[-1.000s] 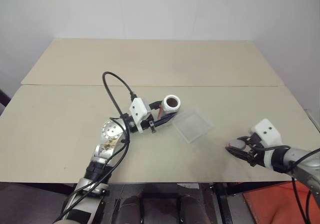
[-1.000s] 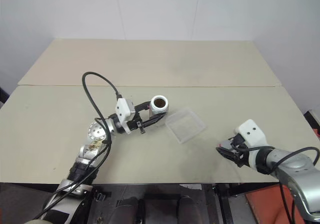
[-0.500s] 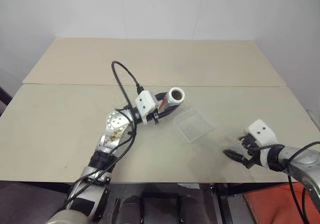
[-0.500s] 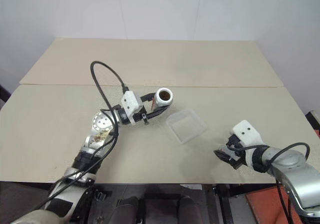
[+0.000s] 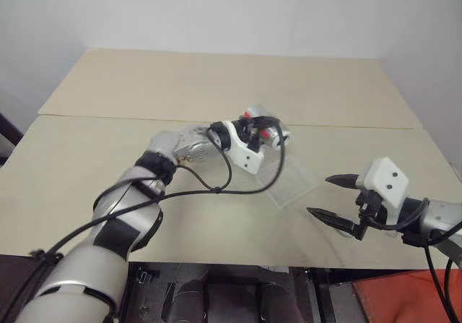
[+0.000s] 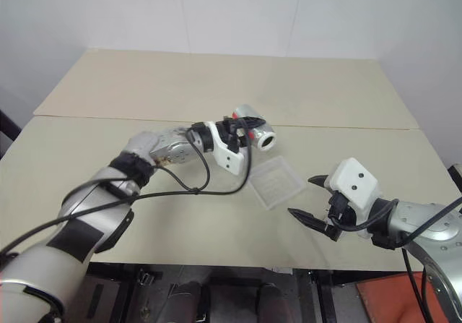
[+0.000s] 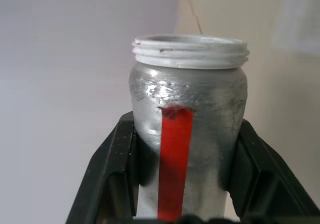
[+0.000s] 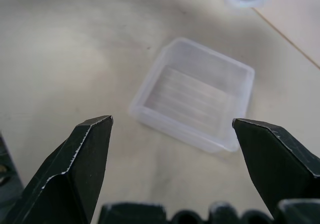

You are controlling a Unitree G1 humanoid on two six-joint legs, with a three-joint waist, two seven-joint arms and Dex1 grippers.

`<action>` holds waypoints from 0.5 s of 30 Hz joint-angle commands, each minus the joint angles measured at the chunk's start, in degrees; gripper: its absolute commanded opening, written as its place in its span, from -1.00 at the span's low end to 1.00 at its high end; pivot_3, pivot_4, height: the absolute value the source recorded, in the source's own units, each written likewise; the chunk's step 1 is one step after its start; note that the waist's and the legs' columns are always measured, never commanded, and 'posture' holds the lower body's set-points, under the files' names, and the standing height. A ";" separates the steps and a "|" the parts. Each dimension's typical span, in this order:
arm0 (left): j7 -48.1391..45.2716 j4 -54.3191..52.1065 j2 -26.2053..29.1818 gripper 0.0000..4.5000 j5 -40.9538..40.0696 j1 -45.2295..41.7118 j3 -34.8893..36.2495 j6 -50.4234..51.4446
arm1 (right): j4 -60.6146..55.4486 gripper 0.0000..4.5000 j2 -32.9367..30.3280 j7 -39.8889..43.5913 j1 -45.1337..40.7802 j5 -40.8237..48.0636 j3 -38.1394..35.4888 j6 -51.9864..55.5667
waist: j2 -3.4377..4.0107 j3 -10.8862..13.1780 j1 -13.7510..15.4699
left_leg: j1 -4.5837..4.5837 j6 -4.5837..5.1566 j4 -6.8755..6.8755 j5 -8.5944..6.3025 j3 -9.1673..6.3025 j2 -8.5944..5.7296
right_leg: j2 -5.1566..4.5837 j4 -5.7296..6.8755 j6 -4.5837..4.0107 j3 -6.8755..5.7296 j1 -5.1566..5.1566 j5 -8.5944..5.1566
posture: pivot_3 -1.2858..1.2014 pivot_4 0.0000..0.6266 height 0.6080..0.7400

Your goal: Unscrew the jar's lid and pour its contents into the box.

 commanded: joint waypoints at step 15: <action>37.96 14.00 -9.29 -0.15 23.32 -13.35 -24.98 10.11 | -5.40 0.98 1.28 -5.77 3.75 0.39 -3.01 0.97 | -0.02 0.01 0.76 | -0.19 0.14 -0.02 -0.10 0.01 -0.29 | -0.30 0.06 0.17 -0.04 -0.19 -0.12 | 0.03 -0.52 1.00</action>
